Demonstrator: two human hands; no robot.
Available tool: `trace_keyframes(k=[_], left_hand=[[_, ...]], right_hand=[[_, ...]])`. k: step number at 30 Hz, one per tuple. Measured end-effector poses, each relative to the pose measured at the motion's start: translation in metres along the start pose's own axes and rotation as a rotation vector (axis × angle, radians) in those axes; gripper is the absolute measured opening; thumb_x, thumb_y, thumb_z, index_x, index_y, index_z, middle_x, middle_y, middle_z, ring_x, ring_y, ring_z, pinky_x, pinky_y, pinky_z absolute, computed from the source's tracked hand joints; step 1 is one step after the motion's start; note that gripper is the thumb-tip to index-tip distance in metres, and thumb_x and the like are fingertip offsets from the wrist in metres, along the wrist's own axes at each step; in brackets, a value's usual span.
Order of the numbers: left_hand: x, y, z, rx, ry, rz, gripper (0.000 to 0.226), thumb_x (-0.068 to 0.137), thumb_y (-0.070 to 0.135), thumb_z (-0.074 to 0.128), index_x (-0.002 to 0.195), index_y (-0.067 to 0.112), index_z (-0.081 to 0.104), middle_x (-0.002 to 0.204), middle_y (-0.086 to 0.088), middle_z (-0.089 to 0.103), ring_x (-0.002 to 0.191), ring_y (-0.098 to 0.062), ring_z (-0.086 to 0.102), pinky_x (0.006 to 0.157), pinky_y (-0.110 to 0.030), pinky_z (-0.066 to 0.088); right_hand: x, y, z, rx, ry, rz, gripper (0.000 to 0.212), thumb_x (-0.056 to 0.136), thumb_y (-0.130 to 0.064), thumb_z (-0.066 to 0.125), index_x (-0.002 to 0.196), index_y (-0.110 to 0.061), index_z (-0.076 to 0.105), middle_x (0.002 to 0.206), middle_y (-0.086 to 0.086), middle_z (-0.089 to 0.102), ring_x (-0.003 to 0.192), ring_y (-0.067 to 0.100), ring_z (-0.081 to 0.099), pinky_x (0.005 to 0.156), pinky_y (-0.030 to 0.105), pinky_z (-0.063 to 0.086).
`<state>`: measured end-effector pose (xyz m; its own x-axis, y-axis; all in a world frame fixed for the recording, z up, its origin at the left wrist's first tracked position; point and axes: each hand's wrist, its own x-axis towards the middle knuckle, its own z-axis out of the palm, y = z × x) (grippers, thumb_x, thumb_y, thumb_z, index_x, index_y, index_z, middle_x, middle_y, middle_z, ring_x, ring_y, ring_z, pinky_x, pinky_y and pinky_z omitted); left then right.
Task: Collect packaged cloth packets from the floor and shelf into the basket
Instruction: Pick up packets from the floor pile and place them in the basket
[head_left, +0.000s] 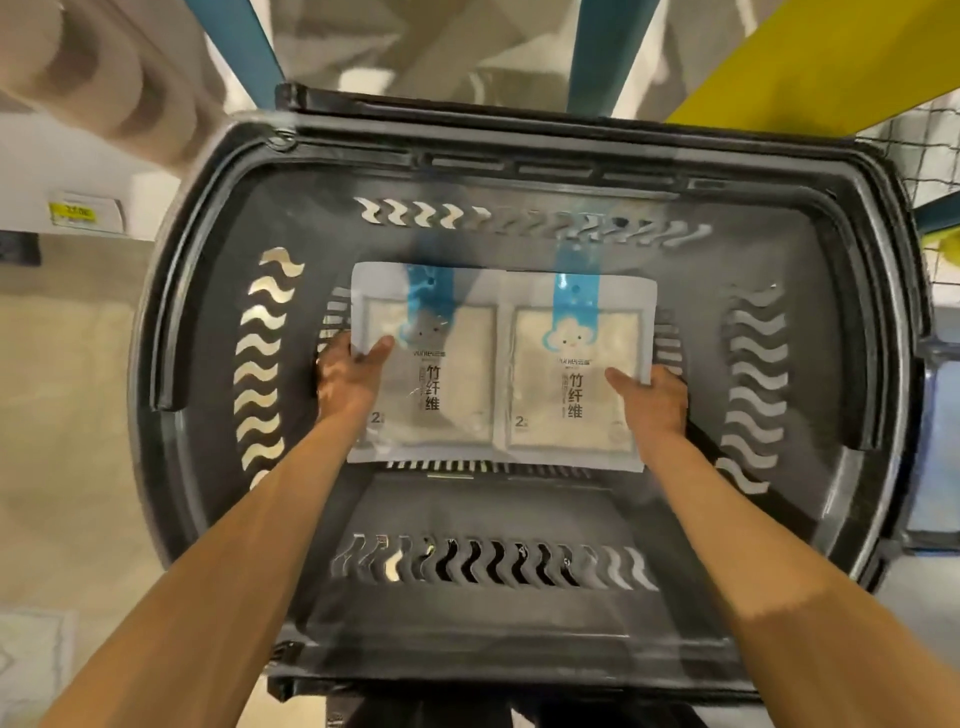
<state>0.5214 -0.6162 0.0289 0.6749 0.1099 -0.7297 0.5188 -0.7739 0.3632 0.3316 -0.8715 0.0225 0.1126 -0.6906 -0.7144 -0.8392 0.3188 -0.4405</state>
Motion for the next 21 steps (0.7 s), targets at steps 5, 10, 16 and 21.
trace_keyframes(k=[5, 10, 16, 21], left_hand=[[0.002, -0.001, 0.004, 0.021, -0.010, -0.022, 0.077, 0.094, 0.054, 0.060, 0.152, 0.009, 0.035, 0.155, -0.014, 0.037, 0.136, -0.035, 0.044, 0.106, -0.047, 0.041], [-0.011, 0.003, -0.008, 0.077, -0.036, -0.014, 0.074, 0.092, 0.052, 0.065, 0.151, 0.014, 0.039, 0.149, -0.011, 0.047, 0.135, -0.033, 0.048, 0.109, -0.047, 0.043], [-0.068, 0.028, -0.052, 0.237, -0.132, 0.219, 0.054, 0.094, 0.034, 0.068, 0.137, 0.004, 0.053, 0.131, -0.016, 0.059, 0.125, -0.034, 0.054, 0.105, -0.040, 0.043], [-0.156, 0.079, -0.117, 0.491, -0.024, 0.414, 0.048, 0.094, 0.032, 0.062, 0.133, 0.006, 0.051, 0.127, -0.022, 0.057, 0.119, -0.042, 0.051, 0.093, -0.049, 0.044]], right_hand=[[0.004, 0.006, 0.005, -0.066, 0.036, -0.006, 0.031, 0.084, -0.027, 0.077, 0.107, -0.009, 0.067, 0.111, 0.008, 0.068, 0.098, 0.027, 0.067, 0.085, 0.039, 0.056], [-0.022, -0.004, 0.001, -0.084, 0.072, -0.070, 0.033, 0.089, -0.022, 0.068, 0.118, -0.008, 0.061, 0.116, 0.008, 0.066, 0.104, 0.026, 0.064, 0.085, 0.033, 0.053], [-0.085, -0.048, -0.037, -0.302, 0.049, -0.263, 0.037, 0.096, -0.012, 0.060, 0.130, -0.001, 0.054, 0.132, 0.017, 0.054, 0.121, 0.029, 0.052, 0.092, 0.021, 0.036], [-0.160, -0.111, -0.087, -0.555, -0.058, -0.511, 0.028, 0.093, -0.013, 0.056, 0.121, -0.012, 0.062, 0.124, 0.013, 0.054, 0.119, 0.033, 0.050, 0.102, 0.043, 0.042]])
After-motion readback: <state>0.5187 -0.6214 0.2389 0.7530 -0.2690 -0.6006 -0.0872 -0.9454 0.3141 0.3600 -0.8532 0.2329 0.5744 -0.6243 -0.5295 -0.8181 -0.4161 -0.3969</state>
